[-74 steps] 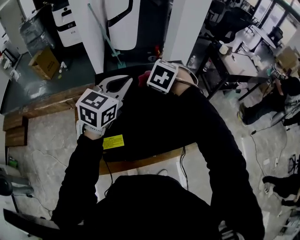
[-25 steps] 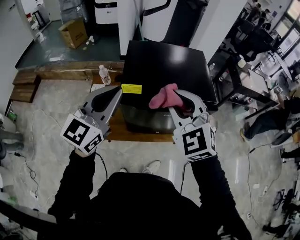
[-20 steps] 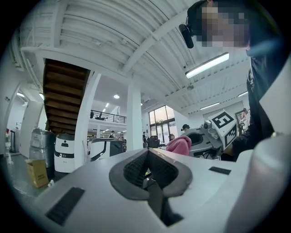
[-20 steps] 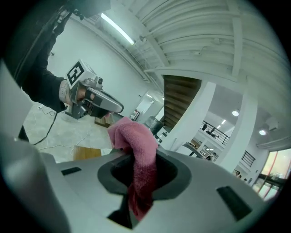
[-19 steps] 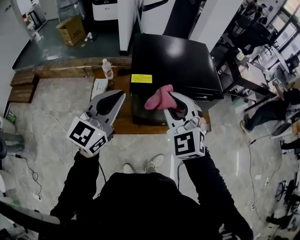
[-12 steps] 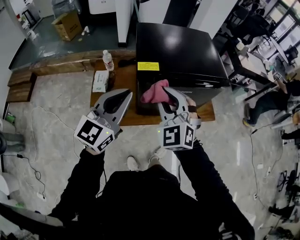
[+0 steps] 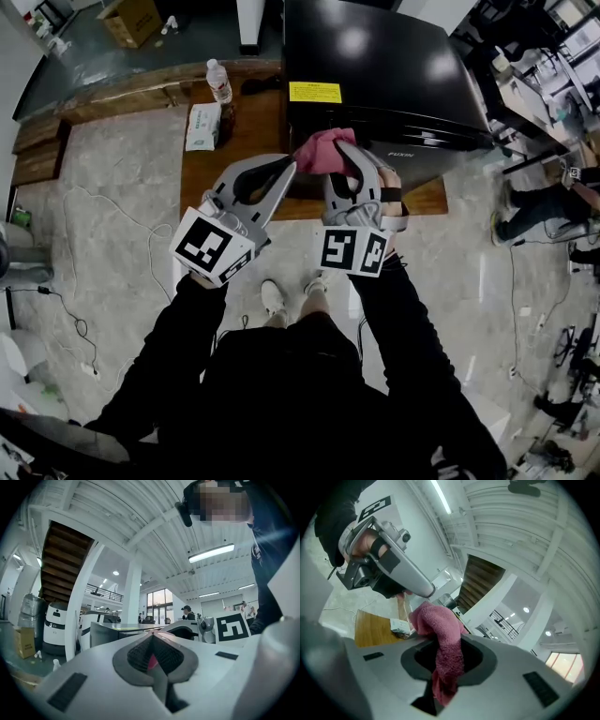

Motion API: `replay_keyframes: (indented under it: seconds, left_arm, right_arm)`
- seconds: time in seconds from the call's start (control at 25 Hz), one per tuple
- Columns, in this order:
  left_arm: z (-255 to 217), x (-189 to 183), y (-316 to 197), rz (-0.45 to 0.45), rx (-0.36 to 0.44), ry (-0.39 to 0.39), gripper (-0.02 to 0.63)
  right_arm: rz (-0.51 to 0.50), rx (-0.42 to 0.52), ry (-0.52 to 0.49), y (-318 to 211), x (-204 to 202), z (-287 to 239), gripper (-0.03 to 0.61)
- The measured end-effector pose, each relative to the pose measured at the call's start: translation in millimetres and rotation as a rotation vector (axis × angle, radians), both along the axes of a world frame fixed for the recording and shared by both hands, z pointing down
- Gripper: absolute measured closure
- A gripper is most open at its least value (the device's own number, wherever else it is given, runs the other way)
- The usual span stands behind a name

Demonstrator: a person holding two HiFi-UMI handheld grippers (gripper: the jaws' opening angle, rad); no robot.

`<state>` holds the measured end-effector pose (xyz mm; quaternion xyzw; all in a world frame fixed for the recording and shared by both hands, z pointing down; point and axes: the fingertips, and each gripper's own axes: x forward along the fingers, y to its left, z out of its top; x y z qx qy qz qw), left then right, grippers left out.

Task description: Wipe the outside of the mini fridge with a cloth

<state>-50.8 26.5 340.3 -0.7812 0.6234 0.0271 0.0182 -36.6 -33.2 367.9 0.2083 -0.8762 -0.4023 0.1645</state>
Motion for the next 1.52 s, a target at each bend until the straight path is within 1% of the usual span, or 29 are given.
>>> replay_keyframes:
  seconds: [0.08,0.28,0.48,0.64,0.84,1.08,1.24,1.36,1.52]
  left_arm:
    - [13.8,-1.1,-5.6,-0.004,-0.015,-0.001,0.607]
    - [54.4,-1.7,-15.8,-0.003,-0.057,0.026,0.607]
    - [100.4,2.4,-18.9,-0.003,-0.106,0.032,0.607]
    - [146.4,4.0,-23.8,0.002,-0.154,0.035,0.607]
    - [209.9,2.8,-27.3,-0.002,-0.239,0.075,0.607]
    - [287.2,2.3,-37.1,-0.001,-0.331,0.101,0.607]
    - [328.3,3.0,-40.7,-0.002,-0.378,0.108,0.607]
    - [361.3,2.5,-43.6,-0.01,-0.416,0.129,0.607]
    - [398.1,1.6,-46.7,-0.029,-0.457,0.127,0.607]
  right_arm:
    - [0.002,-0.009,0.011,-1.8,-0.9,12.2,0.498]
    - [0.006,-0.085,0.088,-6.4,-2.8,69.5,0.5]
    - [0.01,-0.135,0.133,-5.9,-2.4,116.7,0.5]
    - [0.016,-0.182,0.172,-9.0,-4.6,159.2,0.5]
    - [0.02,-0.236,0.221,-11.0,-5.1,219.5,0.502]
    - [0.029,-0.301,0.276,-18.3,-3.6,295.4,0.502]
    - [0.04,-0.347,0.319,-19.6,-4.2,338.2,0.502]
    - [0.049,-0.387,0.36,-19.4,-2.5,371.2,0.502]
    - [0.063,-0.429,0.402,-20.2,-0.7,408.4,0.502]
